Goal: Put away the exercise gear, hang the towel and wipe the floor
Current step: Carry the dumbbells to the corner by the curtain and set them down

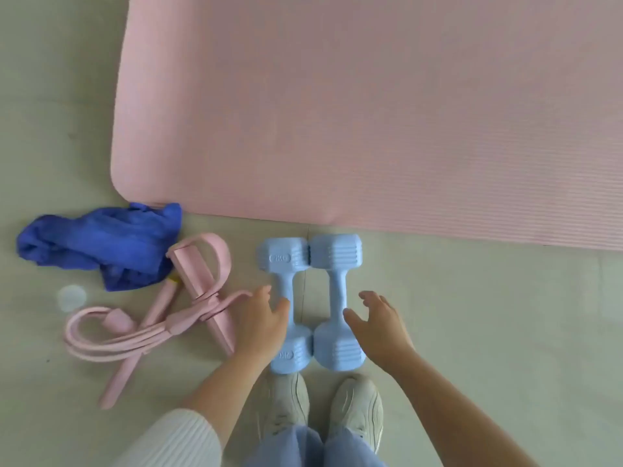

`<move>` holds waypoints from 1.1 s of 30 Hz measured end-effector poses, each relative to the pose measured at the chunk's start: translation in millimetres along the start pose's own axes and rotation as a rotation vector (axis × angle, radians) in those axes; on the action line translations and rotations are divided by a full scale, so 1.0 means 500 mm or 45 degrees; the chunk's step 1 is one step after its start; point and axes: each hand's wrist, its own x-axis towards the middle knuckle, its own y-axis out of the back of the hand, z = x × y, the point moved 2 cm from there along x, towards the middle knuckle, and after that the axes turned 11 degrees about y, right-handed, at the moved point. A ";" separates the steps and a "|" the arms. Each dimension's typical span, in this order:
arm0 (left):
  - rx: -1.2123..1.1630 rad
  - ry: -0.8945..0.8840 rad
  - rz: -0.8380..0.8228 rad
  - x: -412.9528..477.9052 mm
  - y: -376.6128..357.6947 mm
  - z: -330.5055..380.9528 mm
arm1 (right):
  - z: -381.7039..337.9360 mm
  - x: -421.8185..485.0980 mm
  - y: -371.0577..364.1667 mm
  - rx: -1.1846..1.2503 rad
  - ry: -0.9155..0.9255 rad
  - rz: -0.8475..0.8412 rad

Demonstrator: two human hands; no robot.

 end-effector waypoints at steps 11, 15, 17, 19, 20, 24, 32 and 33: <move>-0.358 0.260 -0.272 0.105 -0.079 -0.016 | 0.041 0.135 -0.091 0.950 -0.263 -0.052; -0.411 0.270 -0.272 0.068 -0.064 -0.002 | 0.031 0.108 -0.075 1.004 -0.252 -0.005; -0.463 0.280 -0.301 0.027 -0.041 0.011 | 0.016 0.071 -0.046 0.977 -0.224 0.014; -0.521 0.277 -0.336 -0.033 -0.006 0.034 | -0.008 0.013 -0.004 0.959 -0.208 0.041; -0.530 0.270 -0.341 -0.070 0.016 0.048 | -0.025 -0.022 0.022 0.956 -0.205 0.053; -0.571 0.225 -0.353 -0.260 0.125 0.123 | -0.111 -0.199 0.154 0.952 -0.214 0.077; -0.490 0.002 -0.497 -0.762 0.374 0.291 | -0.299 -0.672 0.455 1.107 -0.153 0.270; -0.477 -0.030 -0.508 -0.819 0.393 0.305 | -0.309 -0.729 0.482 1.127 -0.144 0.301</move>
